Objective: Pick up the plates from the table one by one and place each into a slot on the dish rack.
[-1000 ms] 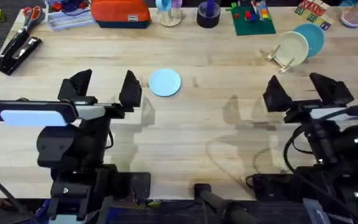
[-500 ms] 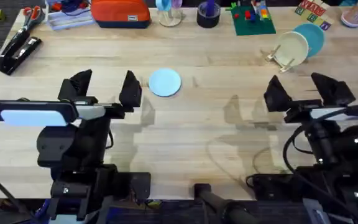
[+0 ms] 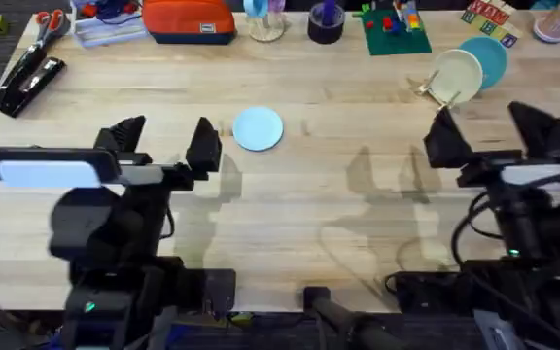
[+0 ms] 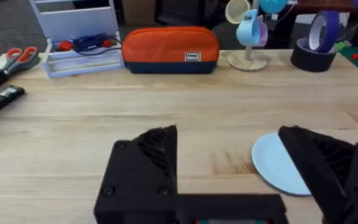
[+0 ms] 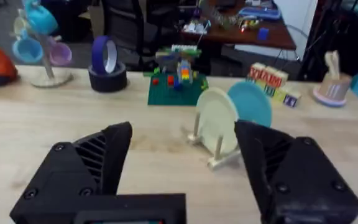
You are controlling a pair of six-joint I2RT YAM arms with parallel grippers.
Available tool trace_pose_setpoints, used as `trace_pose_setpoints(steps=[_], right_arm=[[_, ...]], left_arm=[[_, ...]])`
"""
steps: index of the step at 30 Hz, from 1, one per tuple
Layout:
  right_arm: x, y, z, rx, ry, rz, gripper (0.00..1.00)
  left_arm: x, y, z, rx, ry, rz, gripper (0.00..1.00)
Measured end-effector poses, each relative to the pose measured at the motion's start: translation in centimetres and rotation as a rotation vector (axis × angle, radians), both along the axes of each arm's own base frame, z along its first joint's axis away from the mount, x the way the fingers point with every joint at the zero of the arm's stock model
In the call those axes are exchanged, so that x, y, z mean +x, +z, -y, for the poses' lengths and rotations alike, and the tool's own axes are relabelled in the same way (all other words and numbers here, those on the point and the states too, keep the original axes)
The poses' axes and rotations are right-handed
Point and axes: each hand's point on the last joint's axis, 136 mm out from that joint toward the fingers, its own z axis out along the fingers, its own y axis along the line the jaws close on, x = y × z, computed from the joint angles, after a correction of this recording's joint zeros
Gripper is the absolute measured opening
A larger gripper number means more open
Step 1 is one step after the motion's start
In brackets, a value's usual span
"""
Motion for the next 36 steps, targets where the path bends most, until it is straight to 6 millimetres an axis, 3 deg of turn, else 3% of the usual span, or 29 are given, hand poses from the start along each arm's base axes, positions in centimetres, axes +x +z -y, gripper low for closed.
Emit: trace_pose_setpoints(steps=[7, 14, 17, 24, 27, 31, 36], right_arm=[[-2.0, 5.7, 0.0, -0.018, 0.000, 0.045, 0.992], [-4.9, 12.5, 0.0, -0.070, -0.003, 0.108, 0.992], [-5.4, 14.5, -0.1, -0.094, -0.004, 0.096, 0.992], [-4.5, 17.2, 0.0, -0.114, 0.002, -0.017, 0.992], [-3.5, 18.1, 0.0, -0.116, 0.004, -0.057, 0.992], [-2.0, 18.7, 0.0, -0.117, 0.007, -0.112, 0.992], [0.0, 18.5, 0.0, -0.116, 0.012, -0.182, 0.992]], left_arm=[[-2.1, 5.9, -0.4, 0.004, 0.021, 0.018, 0.995], [-4.5, 11.0, -0.4, 0.006, 0.024, -0.072, 0.993], [-5.4, 13.7, -0.4, 0.006, 0.023, -0.104, 0.993], [-6.9, 19.9, 0.1, 0.002, -0.007, -0.119, 0.993], [-7.1, 21.7, 0.2, 0.001, -0.013, -0.123, 0.993], [-6.8, 22.6, 0.3, -0.001, -0.018, -0.158, 0.992], [-4.7, 23.0, 1.3, -0.013, -0.072, -0.214, 0.992]])
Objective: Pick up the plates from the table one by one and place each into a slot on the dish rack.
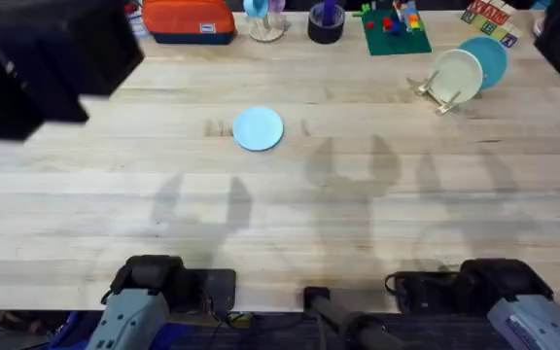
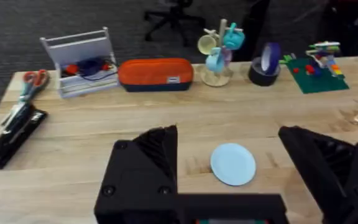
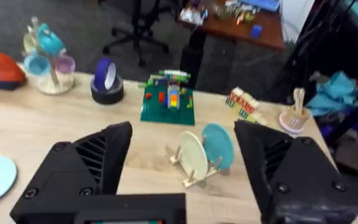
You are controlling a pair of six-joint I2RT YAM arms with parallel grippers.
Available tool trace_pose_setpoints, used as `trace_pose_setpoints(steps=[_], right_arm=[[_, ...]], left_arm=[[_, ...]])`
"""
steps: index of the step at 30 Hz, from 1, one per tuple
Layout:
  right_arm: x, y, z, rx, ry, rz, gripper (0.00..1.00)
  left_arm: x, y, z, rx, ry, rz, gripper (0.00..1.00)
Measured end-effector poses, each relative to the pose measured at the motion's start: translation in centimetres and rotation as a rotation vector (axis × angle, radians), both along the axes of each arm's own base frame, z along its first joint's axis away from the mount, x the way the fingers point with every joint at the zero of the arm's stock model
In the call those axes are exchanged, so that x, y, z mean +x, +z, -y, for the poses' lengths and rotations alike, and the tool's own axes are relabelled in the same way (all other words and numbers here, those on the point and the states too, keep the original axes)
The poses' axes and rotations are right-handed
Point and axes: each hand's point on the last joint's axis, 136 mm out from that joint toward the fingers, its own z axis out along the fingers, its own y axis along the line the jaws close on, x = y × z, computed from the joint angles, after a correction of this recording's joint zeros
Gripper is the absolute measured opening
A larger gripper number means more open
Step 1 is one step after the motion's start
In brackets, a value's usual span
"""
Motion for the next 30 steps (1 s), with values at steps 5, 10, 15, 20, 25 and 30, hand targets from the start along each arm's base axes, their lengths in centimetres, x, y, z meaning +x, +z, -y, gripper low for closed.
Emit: trace_pose_setpoints(steps=[5, 10, 15, 20, 25, 30], right_arm=[[1.6, -1.7, -0.1, 0.003, 0.006, -0.113, 0.992], [2.6, -5.0, -0.7, 0.017, 0.040, -0.280, 0.992], [3.2, -7.0, -1.1, 0.039, 0.056, -0.386, 0.992], [3.4, -7.3, -1.3, 0.048, 0.066, -0.401, 0.993], [3.4, -7.2, -1.4, 0.052, 0.071, -0.399, 0.994], [3.4, -7.2, -1.4, 0.055, 0.072, -0.399, 0.994]], left_arm=[[2.3, -0.7, 1.1, -0.024, -0.058, -0.099, 0.992], [4.2, -3.0, 1.4, -0.038, -0.076, -0.259, 0.992], [6.0, -5.7, 1.5, -0.048, -0.078, -0.422, 0.993], [7.1, -7.8, 1.5, -0.049, -0.078, -0.521, 0.993], [7.1, -9.0, 1.5, -0.048, -0.079, -0.582, 0.993], [6.7, -9.7, 1.5, -0.050, -0.079, -0.622, 0.993]])
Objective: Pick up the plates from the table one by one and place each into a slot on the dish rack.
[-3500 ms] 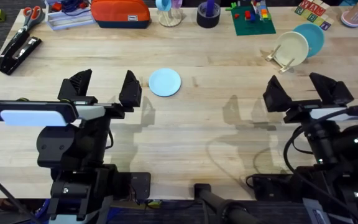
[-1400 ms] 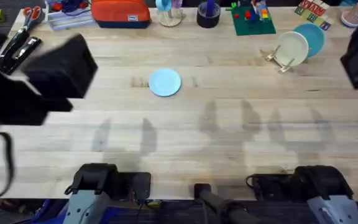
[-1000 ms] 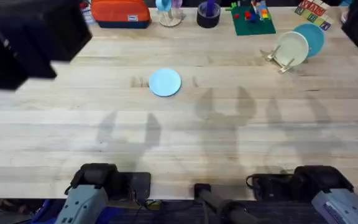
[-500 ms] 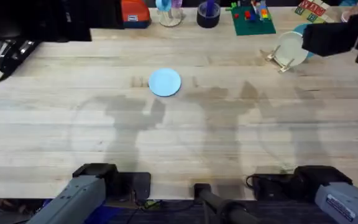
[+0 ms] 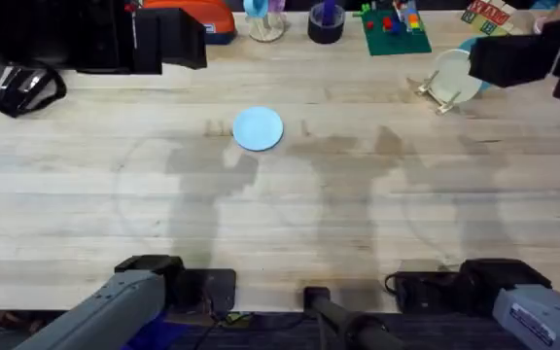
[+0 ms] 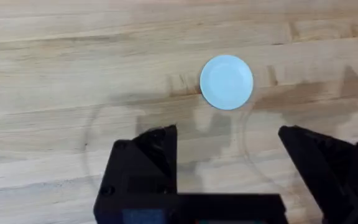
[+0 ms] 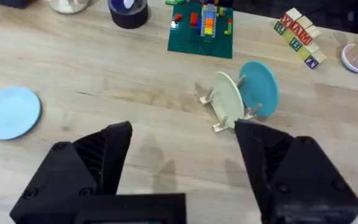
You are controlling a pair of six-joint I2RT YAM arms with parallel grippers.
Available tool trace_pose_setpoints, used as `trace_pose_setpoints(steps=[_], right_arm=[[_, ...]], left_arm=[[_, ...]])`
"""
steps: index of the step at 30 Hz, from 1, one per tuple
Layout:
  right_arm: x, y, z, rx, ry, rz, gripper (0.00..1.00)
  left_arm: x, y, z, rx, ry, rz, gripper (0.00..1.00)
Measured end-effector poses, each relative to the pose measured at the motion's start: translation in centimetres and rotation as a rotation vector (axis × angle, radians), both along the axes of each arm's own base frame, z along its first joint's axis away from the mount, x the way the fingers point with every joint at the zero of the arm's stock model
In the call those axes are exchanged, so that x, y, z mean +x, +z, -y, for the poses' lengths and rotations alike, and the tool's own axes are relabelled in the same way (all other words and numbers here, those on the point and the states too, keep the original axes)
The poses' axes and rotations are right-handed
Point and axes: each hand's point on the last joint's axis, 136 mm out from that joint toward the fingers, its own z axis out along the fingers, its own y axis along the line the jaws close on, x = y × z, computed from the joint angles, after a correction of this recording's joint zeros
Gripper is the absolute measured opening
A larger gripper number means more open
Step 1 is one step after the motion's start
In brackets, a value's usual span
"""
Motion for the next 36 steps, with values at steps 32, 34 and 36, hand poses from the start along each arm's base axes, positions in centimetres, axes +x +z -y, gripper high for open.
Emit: trace_pose_setpoints(steps=[32, 34, 36], right_arm=[[-0.5, -0.7, 0.0, 0.011, -0.005, -0.038, 0.993], [-0.5, -0.7, 0.0, 0.011, -0.005, -0.037, 0.993], [-0.5, -0.7, 0.0, 0.011, -0.005, -0.037, 0.993]], left_arm=[[0.1, -1.1, 1.7, -0.080, -0.065, -0.069, 0.043], [1.0, -1.7, 2.4, -0.113, -0.094, -0.088, 0.043], [1.9, -2.5, 3.3, -0.152, -0.132, -0.100, 0.042]])
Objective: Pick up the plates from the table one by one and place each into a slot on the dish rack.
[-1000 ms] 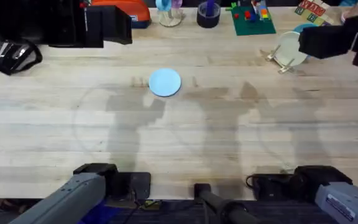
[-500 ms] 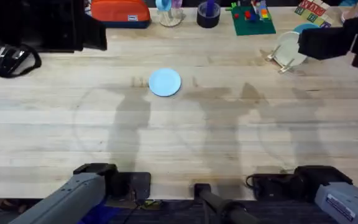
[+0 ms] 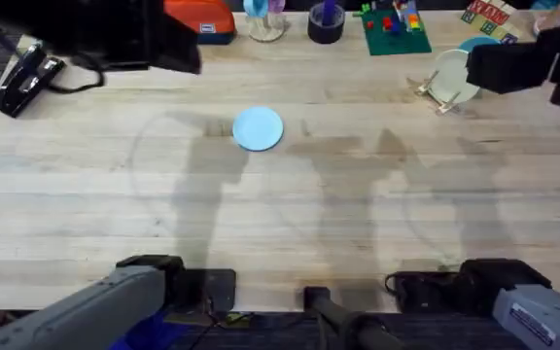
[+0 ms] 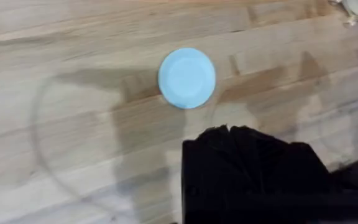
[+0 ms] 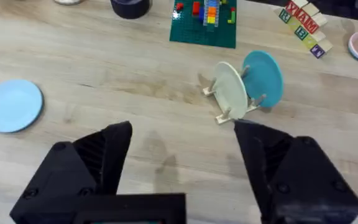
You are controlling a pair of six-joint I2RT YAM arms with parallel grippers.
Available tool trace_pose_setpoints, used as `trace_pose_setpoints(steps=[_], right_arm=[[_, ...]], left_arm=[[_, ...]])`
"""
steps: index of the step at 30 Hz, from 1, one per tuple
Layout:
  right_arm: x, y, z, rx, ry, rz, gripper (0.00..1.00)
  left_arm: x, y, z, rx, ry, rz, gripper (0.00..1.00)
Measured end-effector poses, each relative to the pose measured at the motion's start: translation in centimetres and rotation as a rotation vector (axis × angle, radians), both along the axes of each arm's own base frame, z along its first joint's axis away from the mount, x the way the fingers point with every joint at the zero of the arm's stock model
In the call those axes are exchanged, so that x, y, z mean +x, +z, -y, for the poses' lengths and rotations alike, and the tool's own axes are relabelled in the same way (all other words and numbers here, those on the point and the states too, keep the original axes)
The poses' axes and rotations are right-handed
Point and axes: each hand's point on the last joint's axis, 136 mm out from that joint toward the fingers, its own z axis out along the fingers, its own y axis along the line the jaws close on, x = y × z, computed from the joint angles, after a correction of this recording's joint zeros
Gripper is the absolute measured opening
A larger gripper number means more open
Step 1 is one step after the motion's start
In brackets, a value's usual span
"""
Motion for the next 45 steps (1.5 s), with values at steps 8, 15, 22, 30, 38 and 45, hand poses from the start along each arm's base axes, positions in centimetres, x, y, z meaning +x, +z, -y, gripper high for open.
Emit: trace_pose_setpoints(steps=[8, 15, 22, 30, 38, 45], right_arm=[[0.0, 0.0, 0.0, 0.000, 0.000, 0.000, 0.993], [0.0, 0.0, 0.0, 0.000, 0.000, 0.000, 0.993], [0.0, 0.0, 0.0, 0.000, 0.000, 0.000, 0.993], [0.0, 0.0, 0.0, 0.003, -0.002, -0.001, 0.993], [0.0, 0.0, 0.0, 0.003, -0.002, -0.001, 0.994], [0.0, 0.0, 0.0, 0.003, -0.002, -0.001, 0.993]], left_arm=[[1.4, -4.5, 1.5, -0.151, -0.063, -0.085, 0.043], [2.1, -6.9, 1.0, -0.266, -0.048, -0.080, 0.042], [2.7, -10.1, 1.0, -0.325, -0.051, -0.173, 0.042], [3.8, -12.9, 1.1, -0.349, -0.057, -0.244, 0.042], [4.3, -15.9, 1.0, -0.355, -0.066, -0.315, 0.042], [5.0, -18.1, 0.9, -0.359, -0.071, -0.345, 0.041]])
